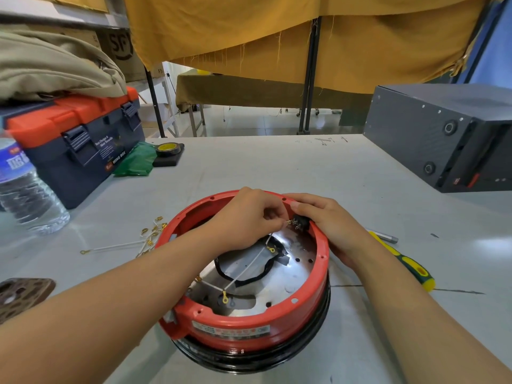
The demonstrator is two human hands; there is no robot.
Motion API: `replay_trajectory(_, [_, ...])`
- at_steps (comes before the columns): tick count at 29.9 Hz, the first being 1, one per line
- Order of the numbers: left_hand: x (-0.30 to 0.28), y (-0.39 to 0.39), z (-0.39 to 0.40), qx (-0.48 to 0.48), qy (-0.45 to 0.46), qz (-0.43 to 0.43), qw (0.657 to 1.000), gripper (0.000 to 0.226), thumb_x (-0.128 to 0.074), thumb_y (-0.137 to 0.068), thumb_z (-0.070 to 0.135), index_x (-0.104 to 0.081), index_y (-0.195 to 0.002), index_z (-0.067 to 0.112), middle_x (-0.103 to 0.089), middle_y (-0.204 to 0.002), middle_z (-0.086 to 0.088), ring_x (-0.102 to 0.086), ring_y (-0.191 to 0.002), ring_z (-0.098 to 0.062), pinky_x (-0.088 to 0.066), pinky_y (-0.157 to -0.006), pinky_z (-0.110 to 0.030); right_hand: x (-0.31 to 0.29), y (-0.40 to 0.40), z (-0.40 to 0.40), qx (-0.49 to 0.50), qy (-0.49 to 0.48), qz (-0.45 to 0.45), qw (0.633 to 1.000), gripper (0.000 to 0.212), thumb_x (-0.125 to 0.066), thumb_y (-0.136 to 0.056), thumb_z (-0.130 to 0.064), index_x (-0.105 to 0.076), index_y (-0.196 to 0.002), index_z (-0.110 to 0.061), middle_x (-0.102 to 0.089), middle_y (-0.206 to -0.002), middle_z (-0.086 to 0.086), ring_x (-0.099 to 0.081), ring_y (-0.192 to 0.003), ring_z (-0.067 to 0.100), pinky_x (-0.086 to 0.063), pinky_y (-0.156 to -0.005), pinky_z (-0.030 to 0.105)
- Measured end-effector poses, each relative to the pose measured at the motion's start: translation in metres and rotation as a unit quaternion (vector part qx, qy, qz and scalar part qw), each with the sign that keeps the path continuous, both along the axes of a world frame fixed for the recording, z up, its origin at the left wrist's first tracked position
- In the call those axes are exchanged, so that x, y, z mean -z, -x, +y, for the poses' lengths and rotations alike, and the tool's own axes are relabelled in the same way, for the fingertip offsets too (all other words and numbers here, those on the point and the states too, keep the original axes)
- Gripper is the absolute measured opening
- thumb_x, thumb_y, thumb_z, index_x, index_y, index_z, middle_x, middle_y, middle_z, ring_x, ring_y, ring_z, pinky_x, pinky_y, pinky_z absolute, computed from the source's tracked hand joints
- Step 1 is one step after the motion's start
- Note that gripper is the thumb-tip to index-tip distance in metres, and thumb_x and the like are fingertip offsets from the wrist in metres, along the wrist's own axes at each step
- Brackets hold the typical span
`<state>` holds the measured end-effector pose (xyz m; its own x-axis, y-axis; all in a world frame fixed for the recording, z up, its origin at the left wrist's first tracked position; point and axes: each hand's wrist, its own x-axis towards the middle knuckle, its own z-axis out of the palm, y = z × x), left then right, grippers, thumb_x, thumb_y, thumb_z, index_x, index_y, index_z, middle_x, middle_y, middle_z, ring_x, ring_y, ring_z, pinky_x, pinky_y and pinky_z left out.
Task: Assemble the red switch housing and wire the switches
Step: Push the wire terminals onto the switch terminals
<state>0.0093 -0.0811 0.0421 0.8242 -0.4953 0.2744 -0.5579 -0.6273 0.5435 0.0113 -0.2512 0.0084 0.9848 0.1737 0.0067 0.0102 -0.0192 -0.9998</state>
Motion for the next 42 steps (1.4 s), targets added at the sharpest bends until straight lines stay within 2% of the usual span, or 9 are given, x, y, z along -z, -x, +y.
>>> replay_trajectory(3, [0.000,0.001,-0.002,-0.006,0.002,-0.004,1.000,0.008,-0.065,-0.082,0.007,-0.073,-0.082,0.008,-0.071,-0.075,0.001,-0.059,-0.068,-0.001,-0.044,-0.065,-0.007,0.000,0.000,0.000,-0.002,-0.002,-0.004,1.000,0.024,-0.052,-0.094,-0.011,-0.071,-0.109,-0.015,-0.072,-0.107,0.012,-0.064,-0.107,0.030,-0.048,-0.100,0.042])
replay_trajectory(8, [0.000,0.004,-0.004,-0.013,0.002,-0.012,1.000,0.009,-0.064,-0.081,0.005,-0.073,-0.080,0.007,-0.069,-0.073,0.002,-0.057,-0.062,0.002,-0.043,-0.063,-0.007,0.001,-0.001,0.001,-0.001,-0.004,-0.006,1.000,0.024,-0.052,-0.093,-0.009,-0.071,-0.107,-0.015,-0.072,-0.106,0.011,-0.065,-0.106,0.029,-0.047,-0.100,0.042])
replay_trajectory(14, [0.000,0.006,-0.009,-0.017,-0.005,-0.017,1.000,0.010,-0.061,-0.081,0.004,-0.071,-0.081,0.005,-0.070,-0.075,-0.004,-0.058,-0.064,-0.008,-0.048,-0.067,-0.020,0.000,-0.001,0.001,-0.014,-0.006,-0.016,1.000,0.027,-0.047,-0.096,-0.009,-0.070,-0.109,-0.016,-0.073,-0.105,0.005,-0.067,-0.104,0.021,-0.050,-0.095,0.033])
replay_trajectory(17, [0.001,0.006,-0.009,-0.019,-0.007,-0.016,1.000,0.010,-0.061,-0.082,0.005,-0.071,-0.081,0.005,-0.070,-0.075,-0.003,-0.056,-0.062,-0.004,-0.046,-0.065,-0.017,0.001,0.001,0.000,-0.025,-0.020,-0.008,0.999,0.032,-0.043,-0.097,-0.008,-0.069,-0.111,-0.016,-0.072,-0.107,0.007,-0.066,-0.106,0.023,-0.050,-0.096,0.034])
replay_trajectory(21, [0.001,0.006,-0.010,-0.020,-0.007,-0.018,1.000,0.010,-0.060,-0.082,0.005,-0.070,-0.080,0.006,-0.069,-0.074,-0.003,-0.054,-0.061,-0.003,-0.044,-0.064,-0.015,0.001,0.003,0.000,-0.045,-0.039,-0.004,0.998,0.037,-0.038,-0.097,-0.007,-0.070,-0.105,-0.022,-0.073,-0.105,0.002,-0.067,-0.103,0.017,-0.052,-0.091,0.027])
replay_trajectory(31, [0.003,0.006,-0.010,-0.021,-0.005,-0.029,0.999,0.011,-0.060,-0.082,0.005,-0.070,-0.079,0.006,-0.068,-0.073,-0.001,-0.053,-0.061,-0.002,-0.043,-0.064,-0.015,0.000,0.004,0.001,-0.050,-0.039,-0.011,0.998,0.039,-0.037,-0.097,-0.006,-0.071,-0.102,-0.025,-0.074,-0.104,0.001,-0.068,-0.101,0.016,-0.053,-0.089,0.025])
replay_trajectory(37, [0.003,0.008,-0.012,-0.025,-0.014,-0.040,0.999,0.012,-0.057,-0.084,0.005,-0.069,-0.080,0.005,-0.070,-0.077,-0.004,-0.059,-0.069,-0.012,-0.046,-0.069,-0.024,0.001,0.005,0.001,-0.051,-0.041,-0.008,0.998,0.039,-0.036,-0.097,-0.006,-0.070,-0.105,-0.023,-0.073,-0.106,0.003,-0.067,-0.103,0.017,-0.050,-0.093,0.030])
replay_trajectory(42, [0.003,0.008,-0.012,-0.029,-0.019,-0.038,0.999,0.013,-0.057,-0.084,0.006,-0.069,-0.081,0.004,-0.070,-0.078,-0.004,-0.060,-0.071,-0.014,-0.047,-0.072,-0.028,0.000,0.006,0.002,-0.053,-0.041,-0.010,0.998,0.040,-0.036,-0.097,-0.005,-0.070,-0.104,-0.023,-0.073,-0.106,0.003,-0.067,-0.103,0.018,-0.051,-0.093,0.030])
